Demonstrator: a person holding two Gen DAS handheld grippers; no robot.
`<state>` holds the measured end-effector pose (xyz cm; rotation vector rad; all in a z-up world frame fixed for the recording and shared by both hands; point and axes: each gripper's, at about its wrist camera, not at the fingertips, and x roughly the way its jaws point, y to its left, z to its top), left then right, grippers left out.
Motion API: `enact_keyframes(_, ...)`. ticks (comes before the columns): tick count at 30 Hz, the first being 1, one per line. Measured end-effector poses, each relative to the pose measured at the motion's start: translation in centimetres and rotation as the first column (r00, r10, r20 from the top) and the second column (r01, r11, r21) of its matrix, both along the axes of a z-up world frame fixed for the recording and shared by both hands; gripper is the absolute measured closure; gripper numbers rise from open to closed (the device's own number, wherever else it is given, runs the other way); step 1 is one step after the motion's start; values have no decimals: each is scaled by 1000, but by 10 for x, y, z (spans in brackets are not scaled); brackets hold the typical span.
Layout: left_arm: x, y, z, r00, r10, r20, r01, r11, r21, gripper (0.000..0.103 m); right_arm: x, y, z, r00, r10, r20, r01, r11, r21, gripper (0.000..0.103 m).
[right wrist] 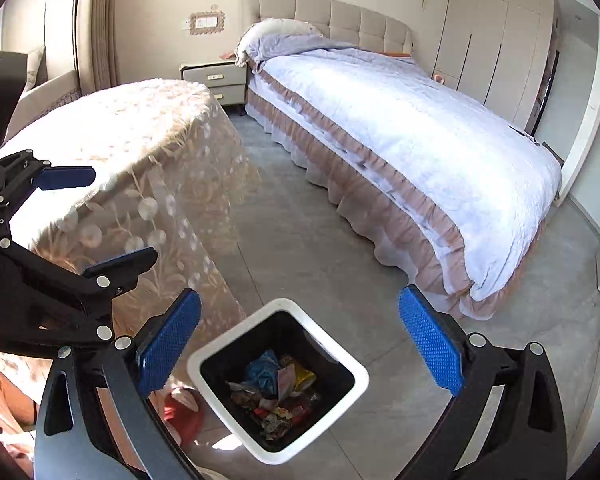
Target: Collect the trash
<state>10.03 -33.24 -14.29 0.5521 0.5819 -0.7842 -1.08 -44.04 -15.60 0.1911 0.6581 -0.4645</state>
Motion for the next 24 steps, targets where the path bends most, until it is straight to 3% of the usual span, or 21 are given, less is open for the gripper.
enact_keyframes(3, 11, 41, 29, 993, 111, 26, -110, 992, -63, 5, 14, 30, 27, 993, 51, 103, -49, 999, -19, 4)
enact_keyframes(8, 18, 95, 61, 959, 262, 109, -251, 962, -109, 5, 36, 74, 56, 976, 122, 180, -111, 992, -67, 4)
enact_keyframes(11, 19, 126, 79, 938, 325, 117, -306, 939, -158, 5, 45, 91, 75, 964, 156, 216, -144, 987, -72, 4)
enact_keyframes(19, 9, 199, 108, 885, 450, 119, -404, 870, -283, 5, 53, 142, 124, 930, 231, 286, -219, 973, -73, 4)
enact_keyframes(24, 2, 229, 115, 876, 475, 90, -420, 840, -342, 5, 53, 172, 135, 920, 259, 293, -236, 965, -111, 4)
